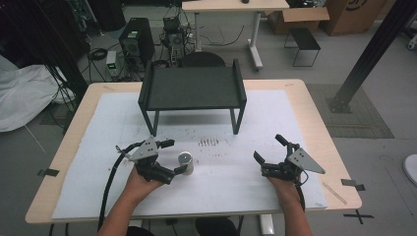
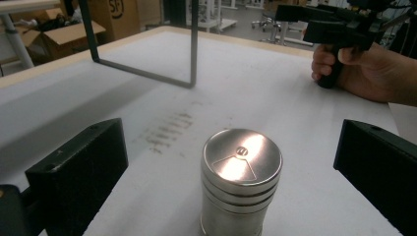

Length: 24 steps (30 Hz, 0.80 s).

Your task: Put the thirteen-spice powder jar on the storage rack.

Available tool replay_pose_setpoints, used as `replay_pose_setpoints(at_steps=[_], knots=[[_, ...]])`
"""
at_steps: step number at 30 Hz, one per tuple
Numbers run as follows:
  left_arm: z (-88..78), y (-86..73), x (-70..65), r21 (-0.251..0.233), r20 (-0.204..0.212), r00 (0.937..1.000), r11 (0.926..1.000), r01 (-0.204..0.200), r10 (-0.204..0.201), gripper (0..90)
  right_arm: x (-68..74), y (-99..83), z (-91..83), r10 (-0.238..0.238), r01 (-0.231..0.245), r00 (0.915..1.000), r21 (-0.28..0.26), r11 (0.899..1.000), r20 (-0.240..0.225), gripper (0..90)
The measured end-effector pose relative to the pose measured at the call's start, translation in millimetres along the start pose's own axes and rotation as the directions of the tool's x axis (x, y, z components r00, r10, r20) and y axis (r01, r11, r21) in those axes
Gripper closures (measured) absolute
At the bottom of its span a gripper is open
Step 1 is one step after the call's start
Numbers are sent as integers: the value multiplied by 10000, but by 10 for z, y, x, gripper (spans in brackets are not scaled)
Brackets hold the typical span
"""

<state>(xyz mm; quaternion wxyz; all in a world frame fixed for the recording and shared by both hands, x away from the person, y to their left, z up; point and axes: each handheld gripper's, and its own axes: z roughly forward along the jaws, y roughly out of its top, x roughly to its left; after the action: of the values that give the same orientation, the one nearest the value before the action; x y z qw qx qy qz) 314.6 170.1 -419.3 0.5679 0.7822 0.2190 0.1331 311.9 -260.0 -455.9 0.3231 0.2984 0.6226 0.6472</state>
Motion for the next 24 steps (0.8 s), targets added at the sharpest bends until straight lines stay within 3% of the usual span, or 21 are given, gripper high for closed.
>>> replay_pose_setpoints(at_steps=[11, 24], knots=[[93, -28, -7, 743, -98, 9999, 9972, 39, -32, 2, -3, 0, -1, 9, -9, 10000, -39, 10000, -4, 0], [161, -34, -27, 1299, -133, 9999, 9915, -61, 79, 5, -5, 0, -2, 14, -14, 10000, -49, 10000, -9, 0]])
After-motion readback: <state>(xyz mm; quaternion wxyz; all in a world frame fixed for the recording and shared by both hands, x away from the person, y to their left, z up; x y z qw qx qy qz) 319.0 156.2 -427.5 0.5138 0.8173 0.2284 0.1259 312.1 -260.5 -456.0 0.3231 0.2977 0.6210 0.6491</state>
